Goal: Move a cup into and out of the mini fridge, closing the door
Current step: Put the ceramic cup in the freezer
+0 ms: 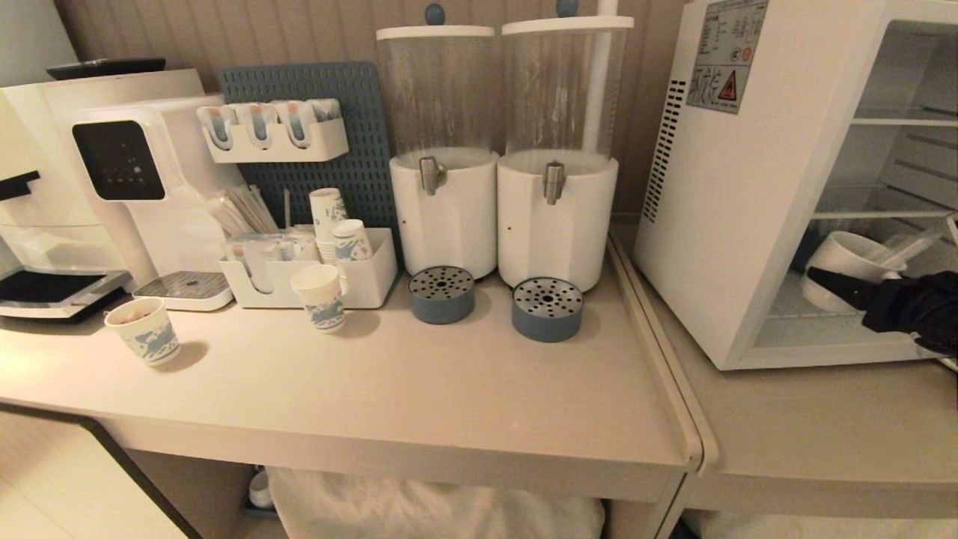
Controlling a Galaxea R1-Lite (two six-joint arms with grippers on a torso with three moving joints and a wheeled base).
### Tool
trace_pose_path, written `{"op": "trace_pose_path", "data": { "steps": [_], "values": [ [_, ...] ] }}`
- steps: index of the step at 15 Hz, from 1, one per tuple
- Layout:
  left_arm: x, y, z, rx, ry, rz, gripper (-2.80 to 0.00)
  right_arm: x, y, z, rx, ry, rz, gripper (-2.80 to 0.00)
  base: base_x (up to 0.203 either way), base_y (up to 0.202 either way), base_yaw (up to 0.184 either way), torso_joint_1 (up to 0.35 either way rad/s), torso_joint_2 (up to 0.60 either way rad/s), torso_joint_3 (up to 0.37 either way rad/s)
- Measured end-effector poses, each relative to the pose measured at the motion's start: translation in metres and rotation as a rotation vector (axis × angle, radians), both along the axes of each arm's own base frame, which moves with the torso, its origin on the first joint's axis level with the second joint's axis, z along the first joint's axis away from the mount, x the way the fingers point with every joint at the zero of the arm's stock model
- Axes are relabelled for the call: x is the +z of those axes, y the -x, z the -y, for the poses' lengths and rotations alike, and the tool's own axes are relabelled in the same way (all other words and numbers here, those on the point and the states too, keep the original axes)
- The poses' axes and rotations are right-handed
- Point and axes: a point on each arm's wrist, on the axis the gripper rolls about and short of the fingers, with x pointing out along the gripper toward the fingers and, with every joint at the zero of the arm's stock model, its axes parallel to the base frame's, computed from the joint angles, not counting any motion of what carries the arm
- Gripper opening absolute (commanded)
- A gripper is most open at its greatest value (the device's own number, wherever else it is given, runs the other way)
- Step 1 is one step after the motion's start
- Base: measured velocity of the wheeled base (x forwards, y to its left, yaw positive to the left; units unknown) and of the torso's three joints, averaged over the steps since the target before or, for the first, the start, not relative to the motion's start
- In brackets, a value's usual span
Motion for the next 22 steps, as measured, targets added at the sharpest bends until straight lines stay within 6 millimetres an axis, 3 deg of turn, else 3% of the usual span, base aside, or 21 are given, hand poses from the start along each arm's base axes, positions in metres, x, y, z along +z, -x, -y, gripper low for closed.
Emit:
{"op": "trace_pose_path", "data": {
  "steps": [11, 17, 22],
  "values": [
    [0.0, 0.0, 0.0, 0.0, 0.001, 0.0, -2.8, -0.029, -0.043, 0.032, 0.042, 0.01, -0.029, -2.8, 0.0, 0.0, 0.0, 0.0, 0.0, 0.0],
    [0.0, 0.0, 0.0, 0.002, 0.001, 0.0, -2.8, -0.045, -0.071, 0.034, 0.073, 0.024, -0.049, -2.8, 0.0, 0.0, 0.0, 0.0, 0.0, 0.0],
    [0.0, 0.0, 0.0, 0.002, 0.002, 0.0, -2.8, -0.057, -0.087, 0.024, 0.108, 0.021, -0.065, -2.8, 0.0, 0.0, 0.0, 0.0, 0.0, 0.0]
  ]
}}
